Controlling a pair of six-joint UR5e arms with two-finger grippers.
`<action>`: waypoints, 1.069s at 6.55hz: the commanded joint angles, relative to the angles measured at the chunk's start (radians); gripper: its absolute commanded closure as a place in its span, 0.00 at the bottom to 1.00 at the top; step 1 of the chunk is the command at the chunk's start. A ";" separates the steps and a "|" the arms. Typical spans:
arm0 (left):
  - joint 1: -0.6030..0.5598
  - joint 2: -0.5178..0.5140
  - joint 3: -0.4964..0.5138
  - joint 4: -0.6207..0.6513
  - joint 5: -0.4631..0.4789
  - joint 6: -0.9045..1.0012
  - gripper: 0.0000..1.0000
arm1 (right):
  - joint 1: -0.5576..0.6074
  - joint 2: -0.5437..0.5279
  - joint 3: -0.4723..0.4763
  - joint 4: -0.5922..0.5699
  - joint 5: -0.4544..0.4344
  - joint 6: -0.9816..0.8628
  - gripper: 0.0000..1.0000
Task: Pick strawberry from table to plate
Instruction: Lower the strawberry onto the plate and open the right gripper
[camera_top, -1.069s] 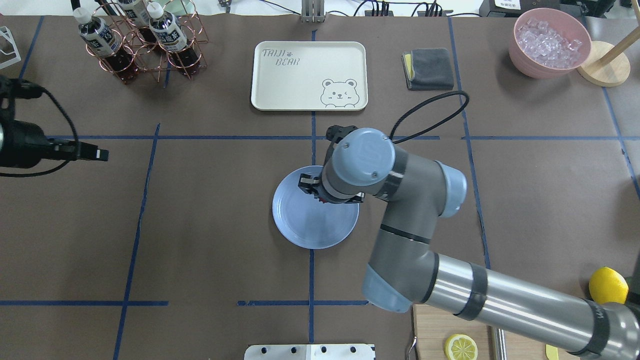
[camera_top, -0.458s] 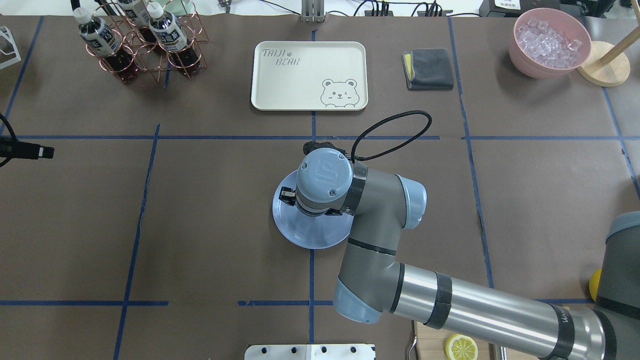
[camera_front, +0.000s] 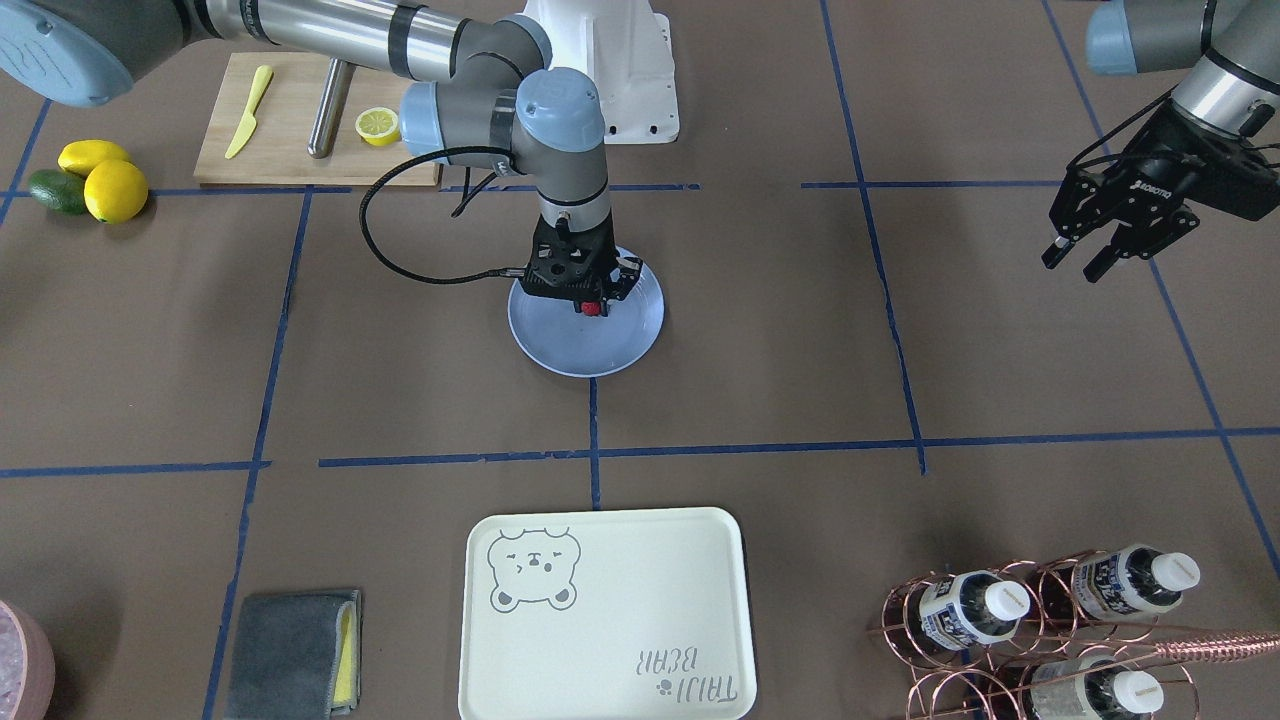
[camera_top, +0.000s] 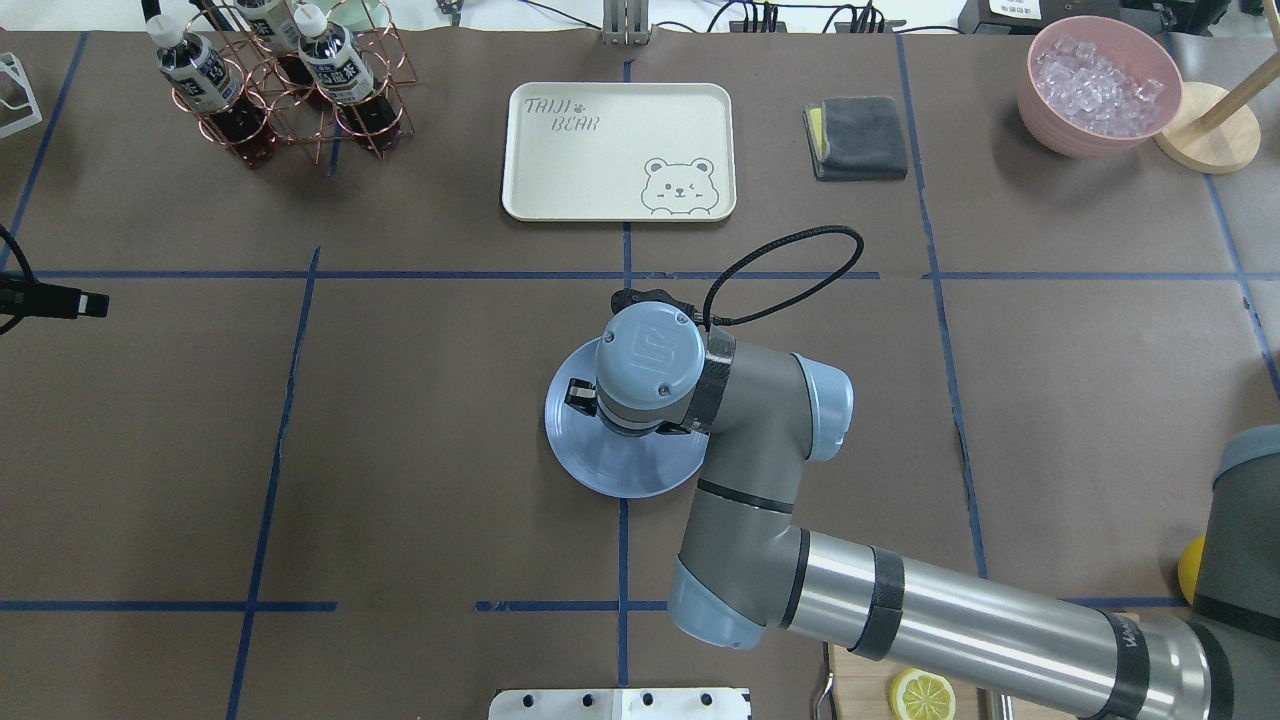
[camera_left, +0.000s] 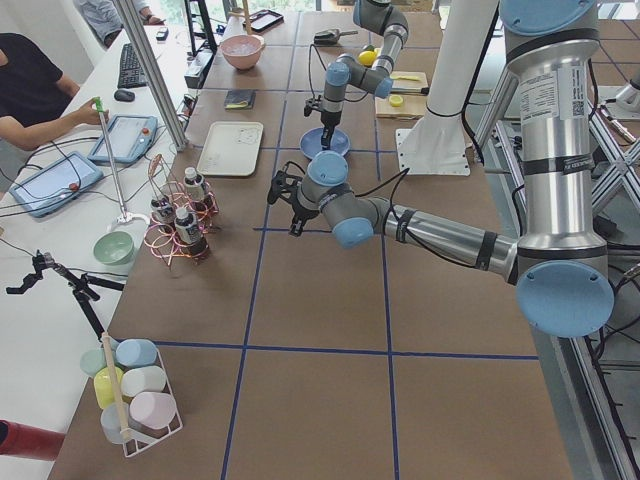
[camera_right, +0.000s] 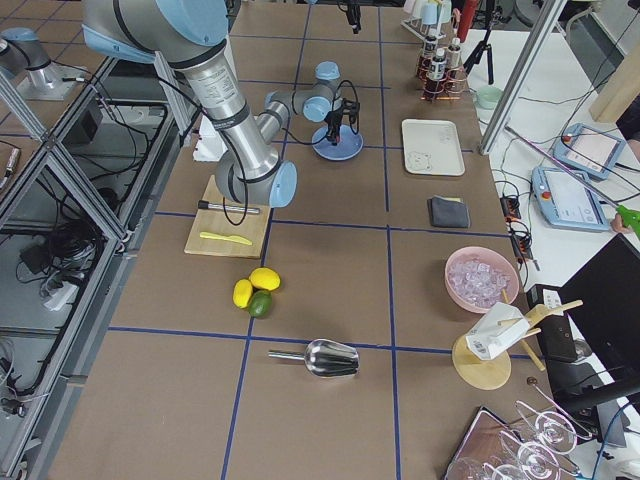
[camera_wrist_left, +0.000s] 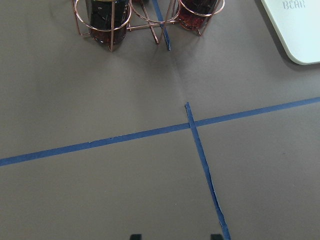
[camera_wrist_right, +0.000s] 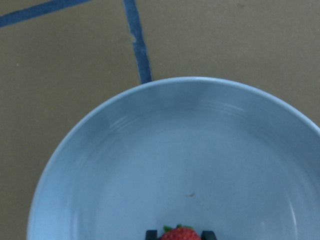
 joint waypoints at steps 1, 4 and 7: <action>0.001 -0.004 0.006 0.000 0.001 0.000 0.43 | 0.000 -0.001 0.000 -0.002 -0.009 -0.002 1.00; 0.001 -0.008 0.009 0.000 0.001 0.000 0.43 | 0.000 0.000 0.001 -0.020 -0.027 -0.005 0.00; 0.001 0.001 0.011 0.000 0.001 0.002 0.43 | 0.034 -0.027 0.120 -0.095 -0.006 -0.010 0.00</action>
